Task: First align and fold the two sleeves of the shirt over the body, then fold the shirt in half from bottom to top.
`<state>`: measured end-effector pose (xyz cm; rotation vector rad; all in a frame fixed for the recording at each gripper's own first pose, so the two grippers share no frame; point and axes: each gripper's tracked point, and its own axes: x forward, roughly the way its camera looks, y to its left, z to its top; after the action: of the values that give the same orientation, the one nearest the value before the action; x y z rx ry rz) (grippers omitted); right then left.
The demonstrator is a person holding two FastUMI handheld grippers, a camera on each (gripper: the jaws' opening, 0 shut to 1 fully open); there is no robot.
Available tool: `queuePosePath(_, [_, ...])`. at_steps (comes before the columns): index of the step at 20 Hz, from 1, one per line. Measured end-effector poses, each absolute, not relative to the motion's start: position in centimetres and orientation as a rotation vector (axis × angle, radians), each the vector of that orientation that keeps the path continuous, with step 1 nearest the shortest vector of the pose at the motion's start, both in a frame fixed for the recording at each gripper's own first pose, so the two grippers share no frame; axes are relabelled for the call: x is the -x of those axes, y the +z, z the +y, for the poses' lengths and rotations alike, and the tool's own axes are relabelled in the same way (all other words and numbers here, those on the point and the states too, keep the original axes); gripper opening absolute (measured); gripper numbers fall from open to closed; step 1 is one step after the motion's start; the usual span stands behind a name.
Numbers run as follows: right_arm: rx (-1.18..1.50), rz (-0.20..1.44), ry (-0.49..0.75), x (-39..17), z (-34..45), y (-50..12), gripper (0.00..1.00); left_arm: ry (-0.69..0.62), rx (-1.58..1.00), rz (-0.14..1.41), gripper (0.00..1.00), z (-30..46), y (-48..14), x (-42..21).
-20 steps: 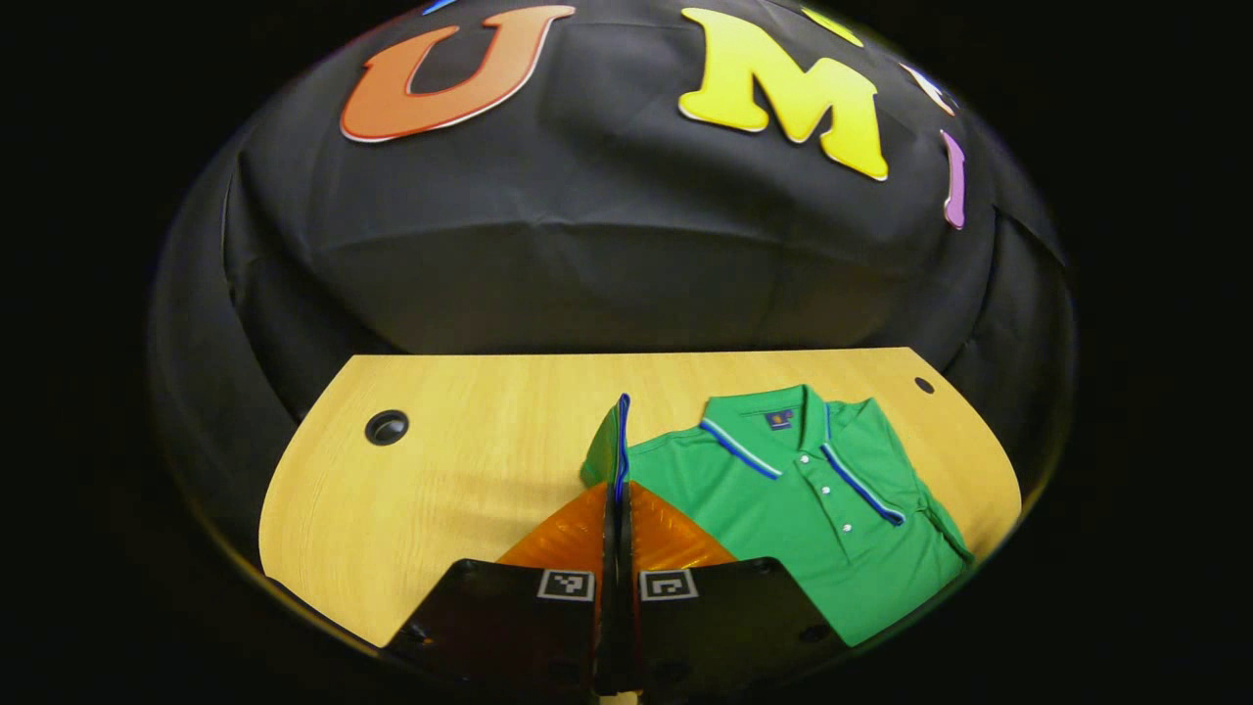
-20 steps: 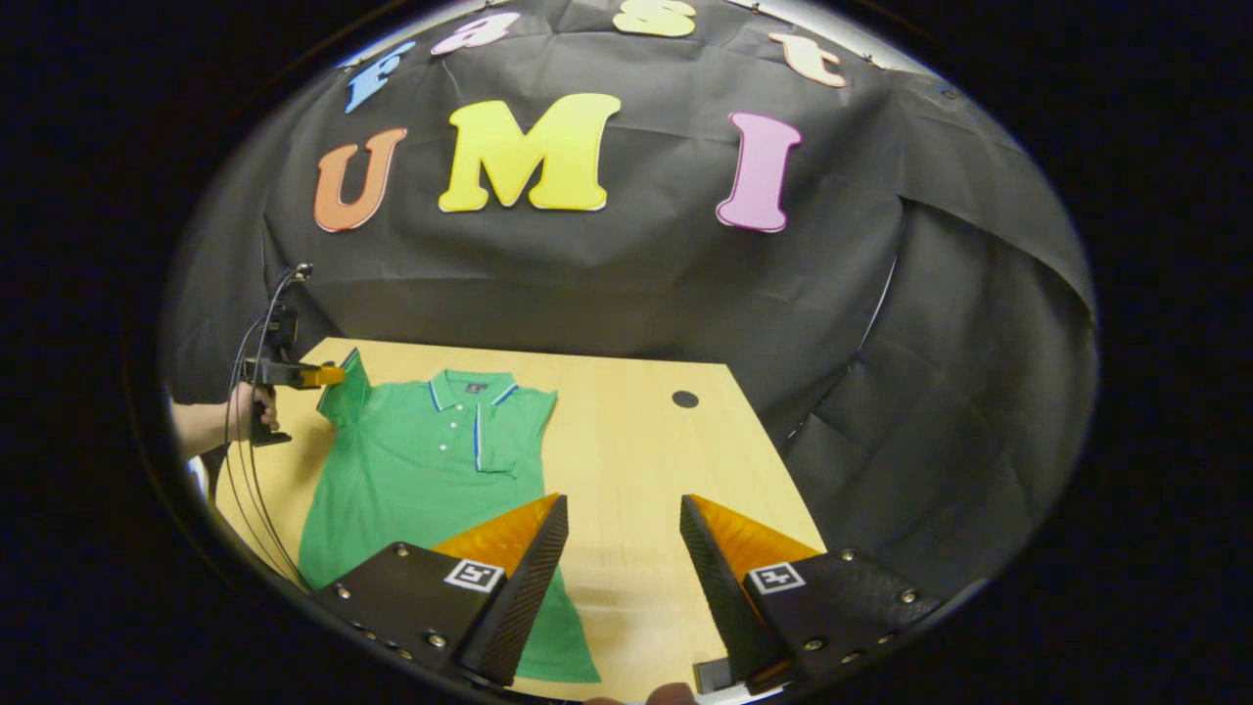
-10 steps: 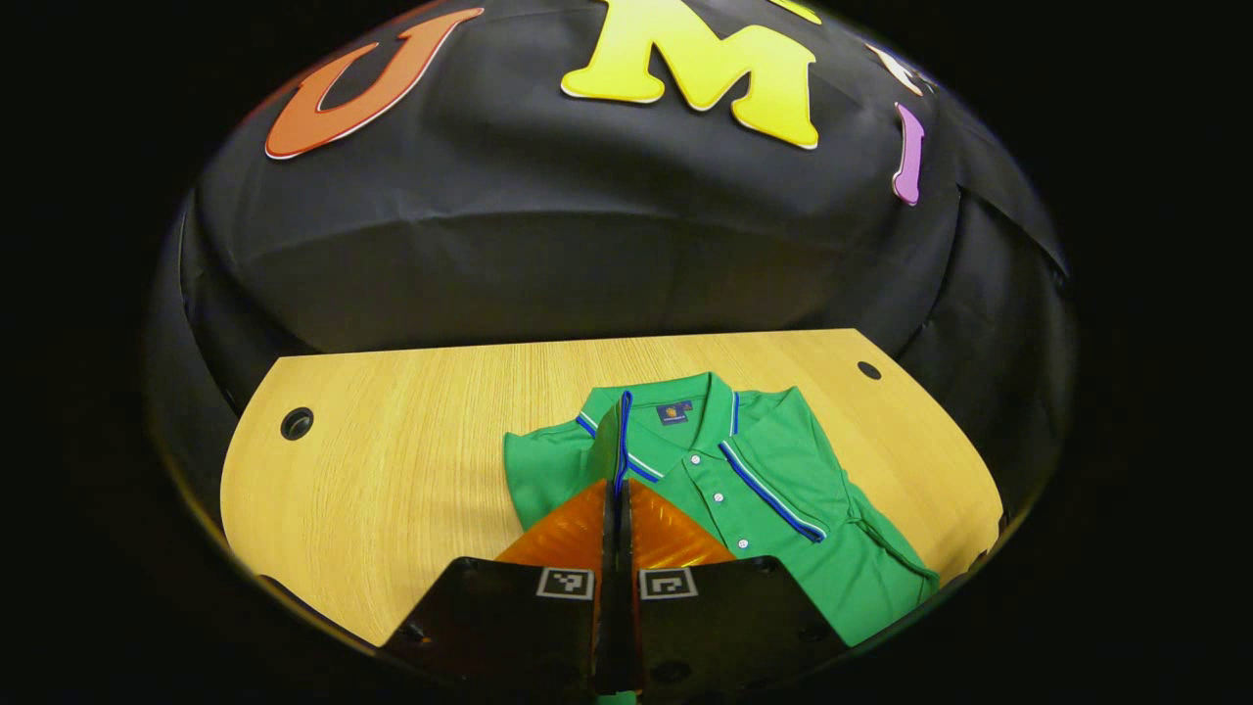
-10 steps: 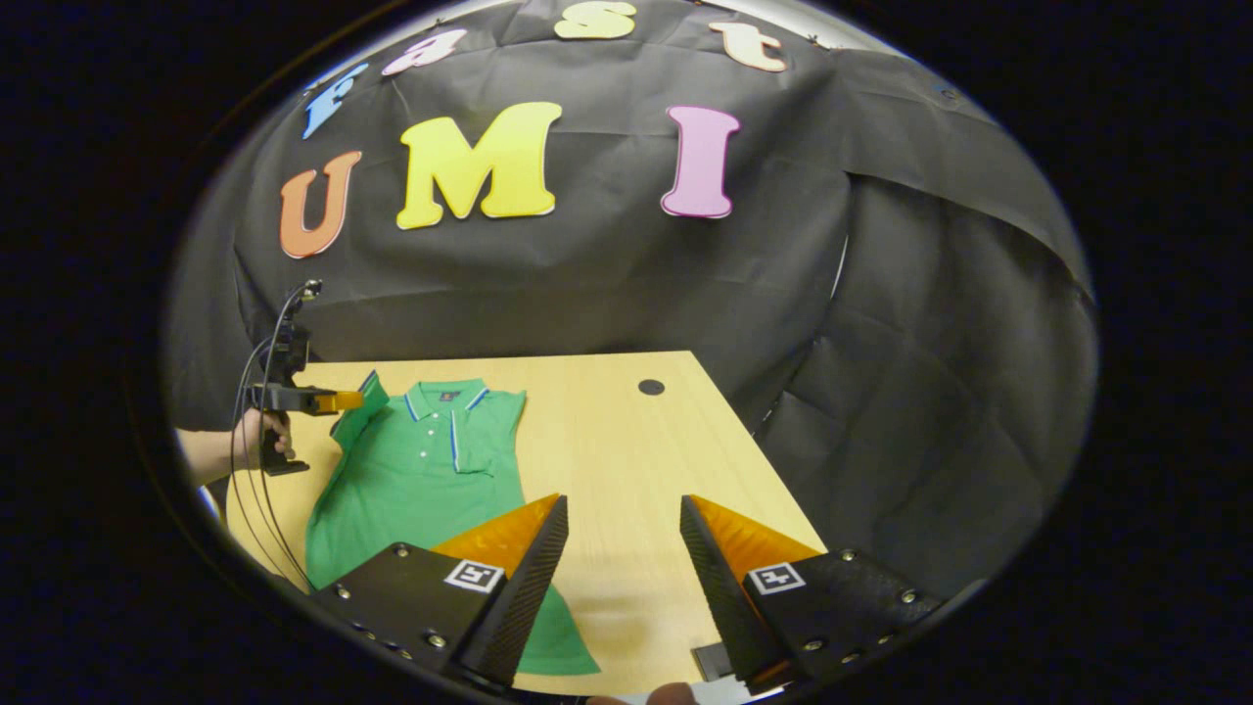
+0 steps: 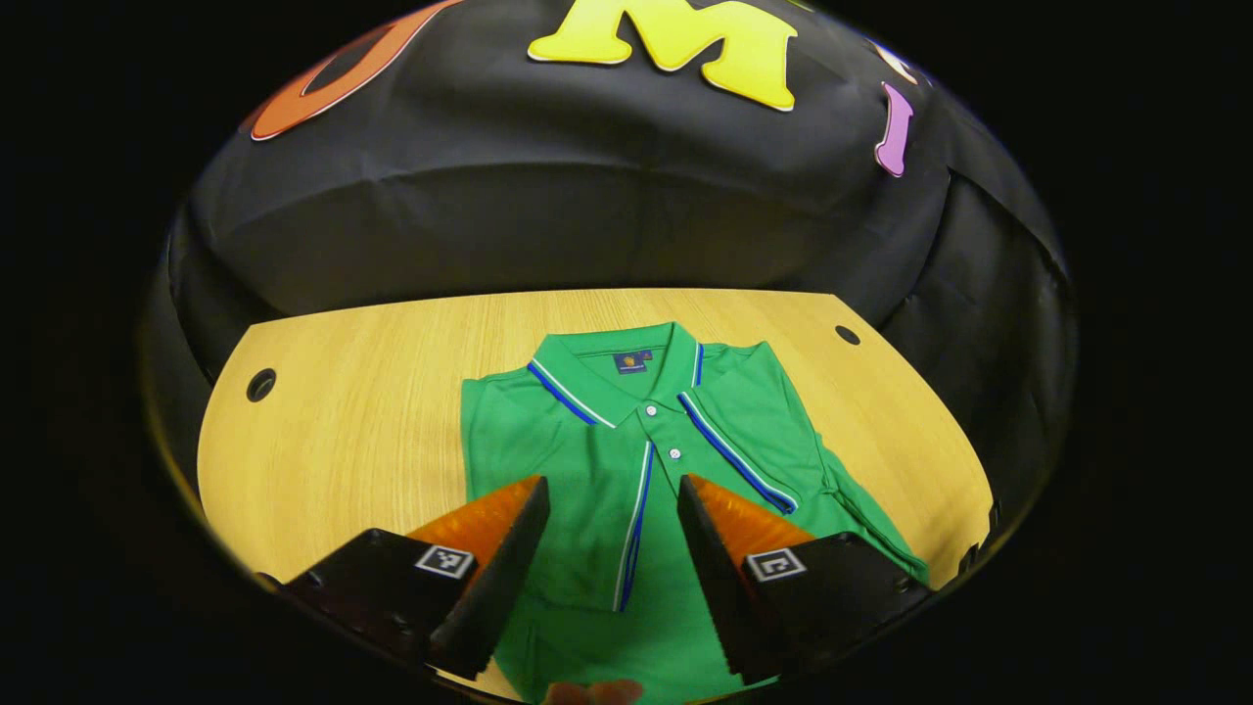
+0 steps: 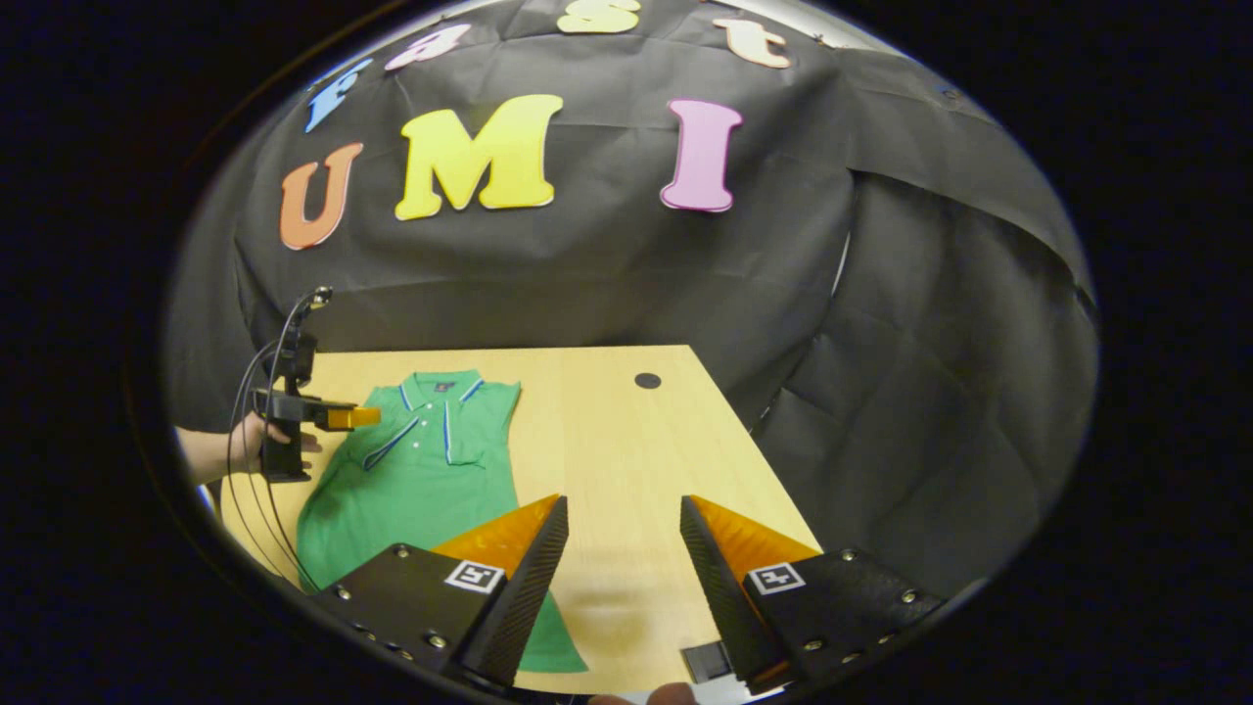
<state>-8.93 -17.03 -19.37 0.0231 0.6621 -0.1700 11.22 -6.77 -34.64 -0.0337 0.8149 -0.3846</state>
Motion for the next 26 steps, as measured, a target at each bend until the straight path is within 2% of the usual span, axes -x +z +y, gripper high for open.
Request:
queuePosePath(1, [-0.018,0.672,-0.144,8.7,-16.4,-19.7,0.76,-0.37,0.028,0.811,0.89,-6.2,-34.0,-10.6])
queuePosePath(5, [-0.017,0.702,-0.046,7.5,-13.5,-21.0,0.75,-0.326,0.007,0.796,0.93,-3.7,-32.1,-7.5])
queuePosePath(13, [0.017,0.743,0.14,6.8,-8.8,-23.3,0.76,-0.286,-0.044,0.805,0.94,1.0,-28.7,1.0])
queuePosePath(18, [0.054,0.853,0.24,9.7,-7.9,-27.2,0.76,-0.308,-0.047,0.902,0.94,3.4,-30.0,7.4])
queuePosePath(26, [0.179,1.051,0.308,16.3,-9.9,-33.6,0.76,-0.419,-0.124,1.106,0.94,4.3,-32.7,20.4])
